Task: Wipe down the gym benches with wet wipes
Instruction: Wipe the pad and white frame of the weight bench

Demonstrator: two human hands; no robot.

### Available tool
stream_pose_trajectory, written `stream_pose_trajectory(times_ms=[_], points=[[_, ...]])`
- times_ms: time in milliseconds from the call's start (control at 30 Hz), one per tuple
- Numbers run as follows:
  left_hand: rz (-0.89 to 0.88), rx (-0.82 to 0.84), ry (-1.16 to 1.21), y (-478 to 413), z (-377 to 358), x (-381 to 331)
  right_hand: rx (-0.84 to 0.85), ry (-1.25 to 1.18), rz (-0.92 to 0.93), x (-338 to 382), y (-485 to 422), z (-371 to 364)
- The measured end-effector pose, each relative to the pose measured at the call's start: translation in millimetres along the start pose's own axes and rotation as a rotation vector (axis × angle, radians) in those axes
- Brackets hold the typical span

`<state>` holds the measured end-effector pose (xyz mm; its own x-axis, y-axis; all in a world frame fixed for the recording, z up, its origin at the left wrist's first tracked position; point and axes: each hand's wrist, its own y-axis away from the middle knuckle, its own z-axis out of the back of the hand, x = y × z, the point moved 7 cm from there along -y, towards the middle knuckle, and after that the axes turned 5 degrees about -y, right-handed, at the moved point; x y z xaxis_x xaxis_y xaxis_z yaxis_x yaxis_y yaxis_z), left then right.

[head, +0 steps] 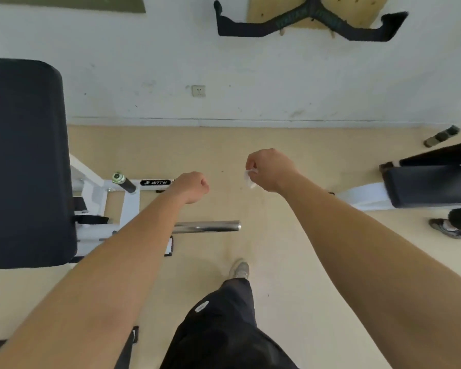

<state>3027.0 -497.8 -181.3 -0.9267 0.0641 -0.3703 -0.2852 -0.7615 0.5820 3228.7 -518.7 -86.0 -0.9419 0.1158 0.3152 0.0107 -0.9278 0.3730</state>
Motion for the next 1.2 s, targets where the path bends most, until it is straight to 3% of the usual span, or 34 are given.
stream_pose_trajectory(times_ms=[400, 667, 900, 1200], points=[[0.449, -0.147, 0.41, -80.0, 40.9, 8.9, 0.265, 0.218, 0.413, 5.8, -193.9, 40.3], [0.682, -0.301, 0.697, -112.6, 57.3, 11.4, 0.39, 0.345, 0.735, 61.5, -295.8, 52.0], [0.842, -0.387, 0.824, -142.3, 45.7, 72.7, 0.549, 0.365, 0.934, 154.7, -360.5, -25.2], [1.028, -0.377, 1.044, -215.9, -12.5, 183.9, 0.729, 0.426, 1.018, 232.7, -449.9, -176.6]])
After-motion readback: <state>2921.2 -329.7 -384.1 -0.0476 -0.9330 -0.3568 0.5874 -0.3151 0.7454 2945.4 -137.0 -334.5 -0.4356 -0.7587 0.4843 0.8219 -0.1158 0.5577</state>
